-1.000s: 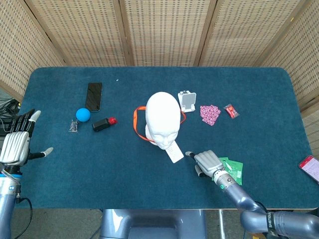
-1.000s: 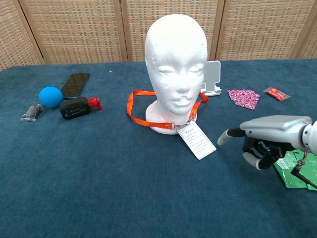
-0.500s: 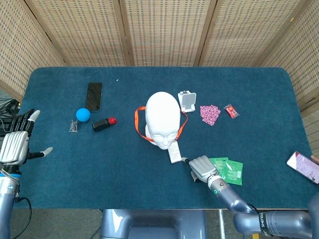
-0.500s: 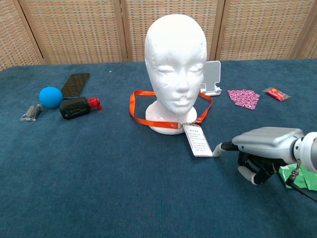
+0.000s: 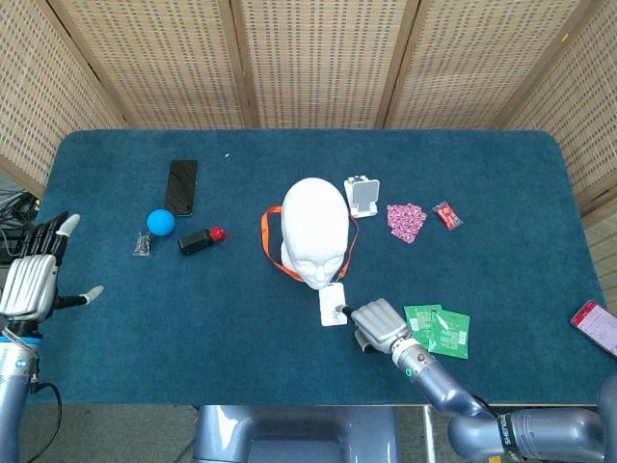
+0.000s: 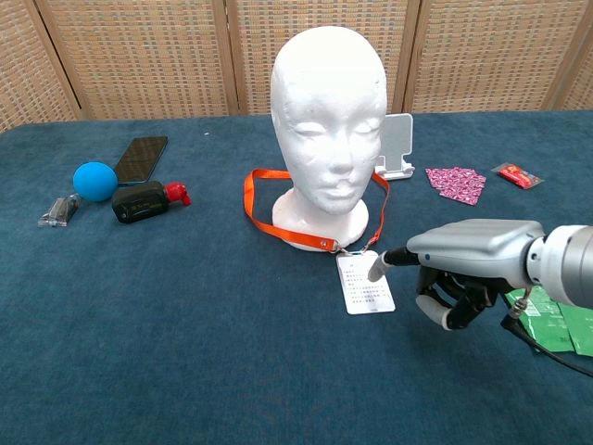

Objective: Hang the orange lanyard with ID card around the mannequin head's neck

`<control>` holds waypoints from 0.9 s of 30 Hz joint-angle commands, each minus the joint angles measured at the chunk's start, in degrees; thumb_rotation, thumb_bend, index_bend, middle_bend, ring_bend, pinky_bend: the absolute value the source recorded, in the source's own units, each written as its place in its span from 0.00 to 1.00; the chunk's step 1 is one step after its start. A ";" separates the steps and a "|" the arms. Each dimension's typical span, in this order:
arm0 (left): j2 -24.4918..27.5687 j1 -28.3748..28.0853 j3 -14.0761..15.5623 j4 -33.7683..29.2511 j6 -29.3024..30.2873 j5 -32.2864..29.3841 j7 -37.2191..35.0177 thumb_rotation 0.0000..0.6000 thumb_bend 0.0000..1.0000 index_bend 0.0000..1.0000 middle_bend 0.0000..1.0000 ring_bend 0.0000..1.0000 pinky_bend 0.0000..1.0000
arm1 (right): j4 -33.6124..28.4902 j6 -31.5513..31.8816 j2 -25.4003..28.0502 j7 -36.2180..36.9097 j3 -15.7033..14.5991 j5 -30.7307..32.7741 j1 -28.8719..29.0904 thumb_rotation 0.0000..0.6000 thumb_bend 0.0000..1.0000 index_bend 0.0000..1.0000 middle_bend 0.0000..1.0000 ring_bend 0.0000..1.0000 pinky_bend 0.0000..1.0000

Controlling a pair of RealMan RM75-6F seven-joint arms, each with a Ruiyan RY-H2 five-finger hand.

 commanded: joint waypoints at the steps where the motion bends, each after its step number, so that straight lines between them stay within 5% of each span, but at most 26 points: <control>1: 0.00 0.05 -0.04 0.05 0.01 0.04 -0.05 1.00 0.00 0.00 0.00 0.00 0.00 | 0.86 0.01 -1.21 -0.62 0.36 1.34 0.85 1.00 0.83 0.22 0.78 0.74 0.92; 10: 0.15 0.17 -0.23 0.21 -0.22 0.13 -0.53 1.00 0.00 0.00 0.00 0.00 0.00 | 1.47 -0.22 -3.02 -3.60 -1.21 4.63 2.54 1.00 0.83 0.23 0.78 0.74 0.92; 27: 0.01 0.22 -0.40 0.12 -0.49 0.25 -0.33 1.00 0.00 0.00 0.00 0.00 0.00 | -8.54 -5.71 3.08 -6.12 -8.04 1.78 5.93 1.00 0.83 0.25 0.79 0.74 0.92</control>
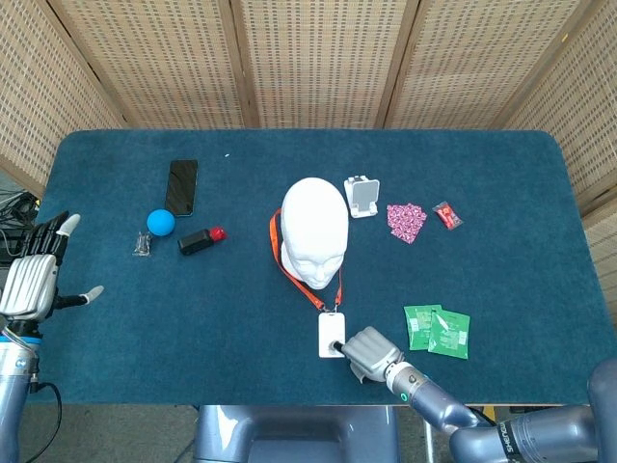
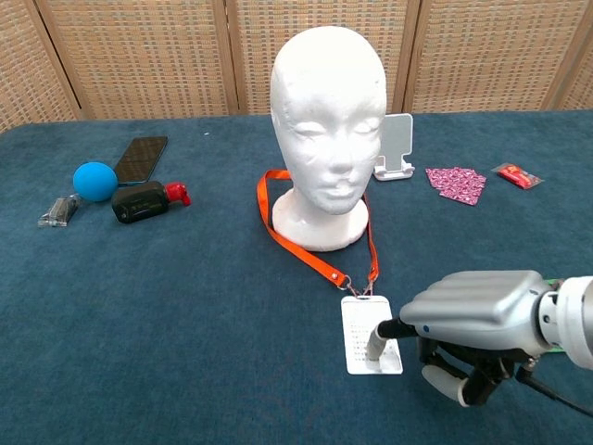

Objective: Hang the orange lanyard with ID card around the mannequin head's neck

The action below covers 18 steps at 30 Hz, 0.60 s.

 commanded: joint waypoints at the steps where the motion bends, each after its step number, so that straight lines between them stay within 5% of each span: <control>1: 0.03 0.01 -0.04 -0.02 -0.01 0.02 -0.01 1.00 0.00 0.00 0.00 0.00 0.00 | -1.57 -1.30 0.97 0.22 -1.19 -2.13 0.57 1.00 0.83 0.25 0.79 0.74 0.92; 12: -0.10 0.05 -0.13 0.04 -0.04 0.01 0.20 1.00 0.00 0.00 0.00 0.00 0.00 | -3.85 -6.57 7.59 5.88 -3.76 -18.82 0.71 1.00 0.83 0.28 0.79 0.74 0.92; 18: -0.21 0.23 0.15 -0.09 0.17 0.44 0.54 1.00 0.00 0.00 0.00 0.00 0.00 | -3.28 4.67 13.18 20.92 -1.05 -40.03 -4.29 1.00 0.83 0.28 0.79 0.74 0.92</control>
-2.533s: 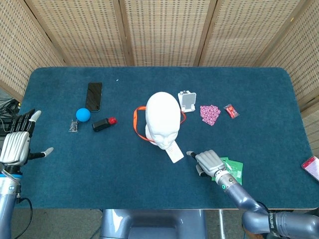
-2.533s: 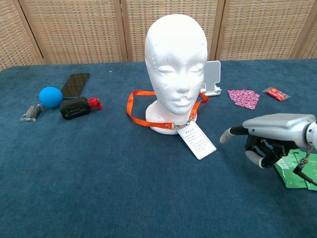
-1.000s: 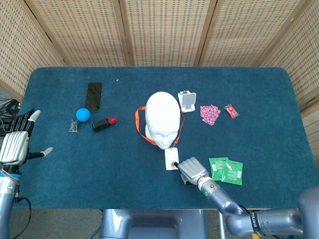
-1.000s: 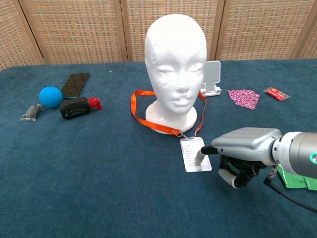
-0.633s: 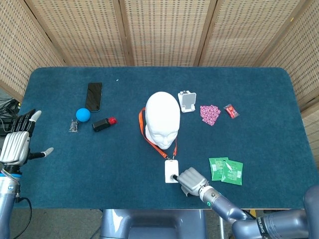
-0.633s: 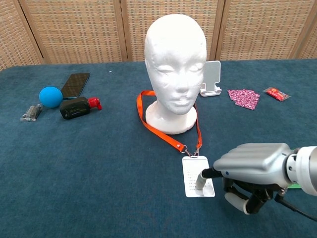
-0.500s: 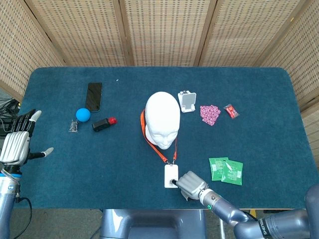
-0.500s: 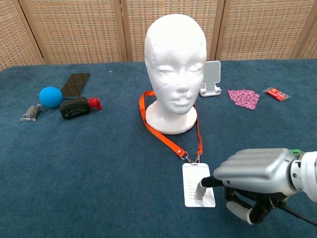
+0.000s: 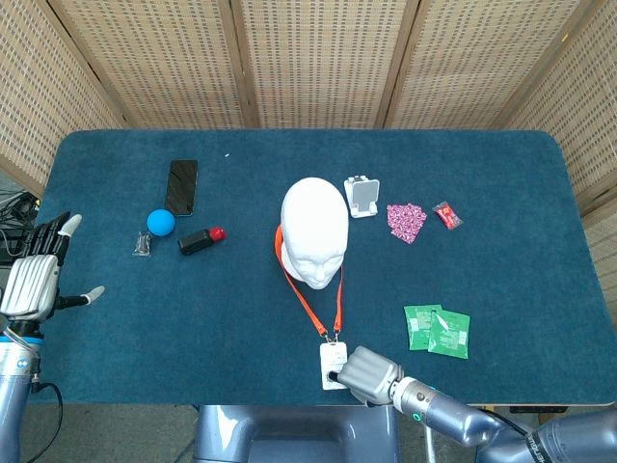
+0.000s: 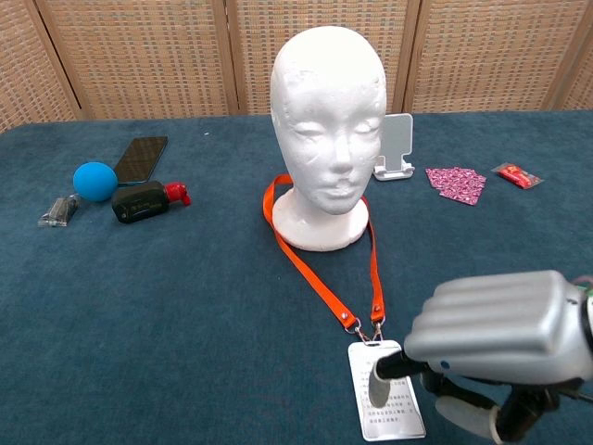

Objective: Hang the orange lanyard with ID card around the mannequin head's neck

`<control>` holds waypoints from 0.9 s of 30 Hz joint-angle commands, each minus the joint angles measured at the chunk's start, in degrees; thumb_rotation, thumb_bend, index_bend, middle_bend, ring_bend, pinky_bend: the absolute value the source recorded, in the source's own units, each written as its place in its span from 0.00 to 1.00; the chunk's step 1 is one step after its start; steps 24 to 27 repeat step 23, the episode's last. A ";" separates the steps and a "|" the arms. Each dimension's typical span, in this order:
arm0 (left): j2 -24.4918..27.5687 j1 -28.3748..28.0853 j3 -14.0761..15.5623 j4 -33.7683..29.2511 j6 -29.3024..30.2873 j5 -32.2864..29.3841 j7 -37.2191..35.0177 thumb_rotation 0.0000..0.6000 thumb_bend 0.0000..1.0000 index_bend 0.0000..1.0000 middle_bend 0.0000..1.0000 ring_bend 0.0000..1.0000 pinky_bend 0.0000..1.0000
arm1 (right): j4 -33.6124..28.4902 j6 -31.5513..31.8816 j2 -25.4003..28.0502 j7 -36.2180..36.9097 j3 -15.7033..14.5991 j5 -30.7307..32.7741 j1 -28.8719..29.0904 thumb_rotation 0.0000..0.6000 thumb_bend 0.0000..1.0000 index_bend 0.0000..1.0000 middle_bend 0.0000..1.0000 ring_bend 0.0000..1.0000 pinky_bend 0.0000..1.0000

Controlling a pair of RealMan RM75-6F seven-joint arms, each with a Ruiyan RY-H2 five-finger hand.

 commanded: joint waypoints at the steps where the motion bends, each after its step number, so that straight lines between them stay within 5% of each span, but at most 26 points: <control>1: 0.10 0.17 0.09 -0.09 0.21 0.18 -0.11 1.00 0.00 0.00 0.00 0.00 0.00 | 0.93 9.82 5.83 13.54 1.74 -16.85 -4.22 1.00 0.83 0.28 0.79 0.74 0.92; 7: 0.52 0.88 0.46 -0.10 1.04 0.99 -0.84 1.00 0.00 0.00 0.00 0.00 0.00 | 7.53 23.03 11.45 23.23 2.68 -24.12 -9.38 1.00 0.83 0.31 0.78 0.73 0.92; 11: 0.65 2.42 1.76 0.46 3.13 2.92 -0.72 1.00 0.00 0.00 0.00 0.00 0.00 | 16.69 37.22 13.12 32.11 4.16 -20.07 -18.69 1.00 0.79 0.30 0.66 0.63 0.81; 12: 0.51 2.92 2.21 0.77 3.85 3.64 -0.84 1.00 0.00 0.00 0.00 0.00 0.00 | 19.55 40.19 12.35 33.87 4.42 -18.78 -21.32 1.00 0.69 0.27 0.57 0.54 0.68; 15: 0.42 3.84 3.06 1.22 4.87 4.65 -0.65 1.00 0.00 0.00 0.00 0.00 0.00 | 24.43 43.91 10.78 32.42 5.27 -15.39 -25.72 1.00 0.13 0.19 0.24 0.11 0.16; 17: 0.36 4.31 3.41 1.41 5.38 5.02 -0.57 1.00 0.00 0.00 0.00 0.00 0.00 | 26.26 45.62 9.81 31.64 5.45 -14.39 -27.86 1.00 0.00 0.14 0.08 0.00 0.01; 21: 0.68 5.70 4.40 1.48 6.34 5.56 -0.74 1.00 0.00 0.00 0.00 0.00 0.00 | 28.94 47.58 7.91 32.17 5.60 -12.24 -32.31 1.00 0.00 0.02 0.00 0.00 0.00; 27: 1.06 6.09 4.70 1.26 6.45 5.75 -0.87 1.00 0.00 0.00 0.00 0.00 0.00 | 29.33 47.57 7.49 31.24 5.85 -11.85 -33.21 1.00 0.00 0.00 0.00 0.00 0.00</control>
